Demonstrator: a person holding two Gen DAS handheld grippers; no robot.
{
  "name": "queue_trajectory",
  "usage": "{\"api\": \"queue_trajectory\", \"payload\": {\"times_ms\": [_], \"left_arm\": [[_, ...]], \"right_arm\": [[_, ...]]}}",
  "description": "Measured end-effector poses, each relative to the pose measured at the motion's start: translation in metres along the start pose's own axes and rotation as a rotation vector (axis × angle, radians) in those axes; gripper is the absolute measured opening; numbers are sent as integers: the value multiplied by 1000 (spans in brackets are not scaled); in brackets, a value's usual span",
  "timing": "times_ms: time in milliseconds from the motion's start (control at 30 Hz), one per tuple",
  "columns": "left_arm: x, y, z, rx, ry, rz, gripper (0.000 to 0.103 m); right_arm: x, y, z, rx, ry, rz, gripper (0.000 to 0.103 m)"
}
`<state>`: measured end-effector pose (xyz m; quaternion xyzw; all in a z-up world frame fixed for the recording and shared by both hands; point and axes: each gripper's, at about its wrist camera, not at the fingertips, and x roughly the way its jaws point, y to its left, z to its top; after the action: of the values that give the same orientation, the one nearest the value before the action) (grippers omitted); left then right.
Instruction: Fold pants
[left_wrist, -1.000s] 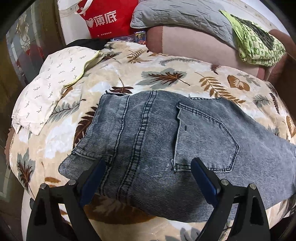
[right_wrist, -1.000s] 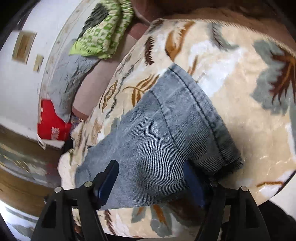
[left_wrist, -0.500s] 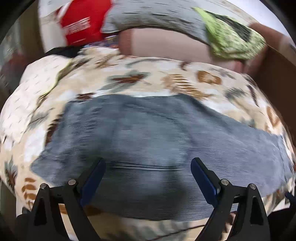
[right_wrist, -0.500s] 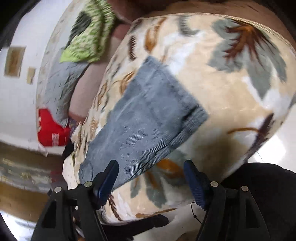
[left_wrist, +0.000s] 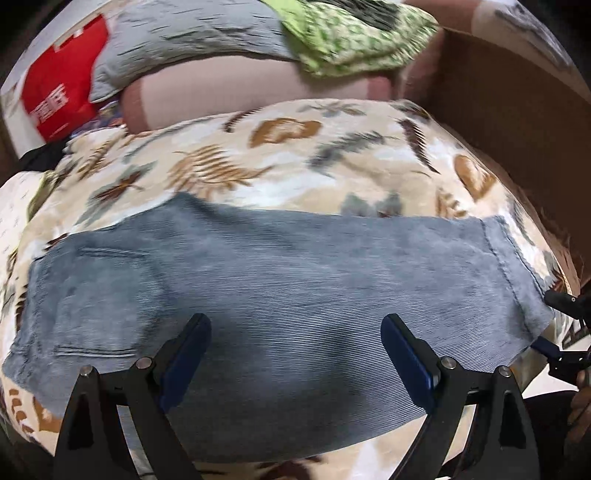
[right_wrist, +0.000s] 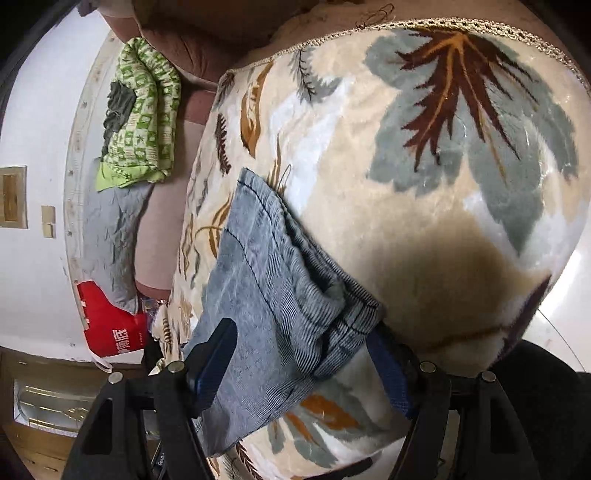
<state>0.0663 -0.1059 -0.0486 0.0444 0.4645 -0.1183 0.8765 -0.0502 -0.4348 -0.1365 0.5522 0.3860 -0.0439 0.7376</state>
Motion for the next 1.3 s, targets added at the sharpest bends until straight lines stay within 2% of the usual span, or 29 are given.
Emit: {"api": "queue_trajectory", "payload": {"times_ms": [33, 67, 100, 200, 300, 467, 567, 633, 700, 767, 800, 867, 933, 967, 1033, 1133, 1233, 1300], "left_arm": [[3, -8, 1, 11, 6, -9, 93], [7, -17, 2, 23, 11, -15, 93], [11, -25, 3, 39, 16, -15, 93], [25, -46, 3, 79, 45, -9, 93], [34, -55, 2, 105, 75, 8, 93], [28, -49, 7, 76, 29, 2, 93], [49, -51, -1, 124, 98, 62, 95], [53, -49, -6, 136, 86, 63, 97], [44, -48, -2, 143, 97, 60, 97], [27, -44, 2, 148, 42, 28, 97], [19, -40, 2, 150, 0, 37, 97], [21, -33, 2, 140, 0, 70, 97], [55, -35, -7, 180, 165, 38, 98], [57, -35, -8, 192, 120, 32, 102], [56, -33, -5, 185, 131, 8, 102], [54, -20, 0, 140, 144, -63, 100], [34, 15, 0, 2, 105, -128, 100], [19, 51, -3, -96, 54, -141, 100]], "right_arm": [[0, 0, -1, -12, -7, 7, 74], [-2, -1, -1, -25, -15, 3, 67], [-3, -2, -1, -39, -25, -10, 55], [-4, -9, 2, -30, -29, -4, 42], [-7, -11, 1, -29, -25, 20, 43], [-17, -20, -1, 9, -53, 38, 53], [-11, -16, 0, -4, -52, 9, 55], [-8, -12, 2, -18, -47, -2, 54], [-8, -7, 3, -36, -48, -29, 34], [-8, -2, 4, -62, -44, -50, 33], [-8, 0, 4, -68, -46, -59, 33], [-10, 9, 2, -110, -62, -90, 32], [-11, 25, -2, -165, -80, -127, 31], [-13, 37, -4, -204, -91, -143, 29], [-17, 66, -9, -285, -114, -165, 28], [-21, 127, -31, -454, -153, -168, 20], [-13, 188, -72, -647, -174, -156, 20], [7, 219, -108, -756, -134, -118, 20]]}}
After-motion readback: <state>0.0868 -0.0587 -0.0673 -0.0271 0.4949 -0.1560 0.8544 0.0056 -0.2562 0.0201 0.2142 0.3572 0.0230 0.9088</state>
